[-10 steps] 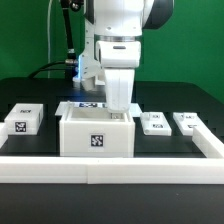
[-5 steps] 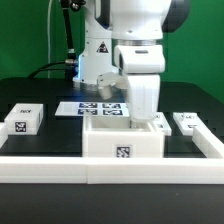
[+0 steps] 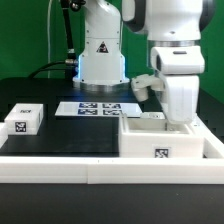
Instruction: Assemble cabinet
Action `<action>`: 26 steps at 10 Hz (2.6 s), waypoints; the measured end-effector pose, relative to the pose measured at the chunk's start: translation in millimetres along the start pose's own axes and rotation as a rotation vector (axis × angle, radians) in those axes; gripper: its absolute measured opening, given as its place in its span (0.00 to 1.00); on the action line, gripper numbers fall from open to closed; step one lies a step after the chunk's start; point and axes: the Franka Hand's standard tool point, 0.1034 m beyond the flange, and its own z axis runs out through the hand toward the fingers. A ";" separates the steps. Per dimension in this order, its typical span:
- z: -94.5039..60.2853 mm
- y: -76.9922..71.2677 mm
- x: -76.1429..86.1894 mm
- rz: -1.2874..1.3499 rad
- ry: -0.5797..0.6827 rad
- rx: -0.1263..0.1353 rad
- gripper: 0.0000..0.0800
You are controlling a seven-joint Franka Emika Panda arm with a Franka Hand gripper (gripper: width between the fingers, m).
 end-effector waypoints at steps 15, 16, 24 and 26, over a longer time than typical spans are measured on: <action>1.3 2.7 12.1 -0.078 -0.005 0.011 0.44; 1.3 2.8 11.8 -0.077 -0.005 0.011 0.66; -9.4 -10.4 7.7 -0.051 -0.014 0.013 1.00; -34.4 -27.1 12.2 -0.004 -0.032 0.010 1.00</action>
Offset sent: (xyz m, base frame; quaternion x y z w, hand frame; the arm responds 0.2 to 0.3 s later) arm 0.0000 0.0000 0.0000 0.0000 0.0000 0.0000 1.0000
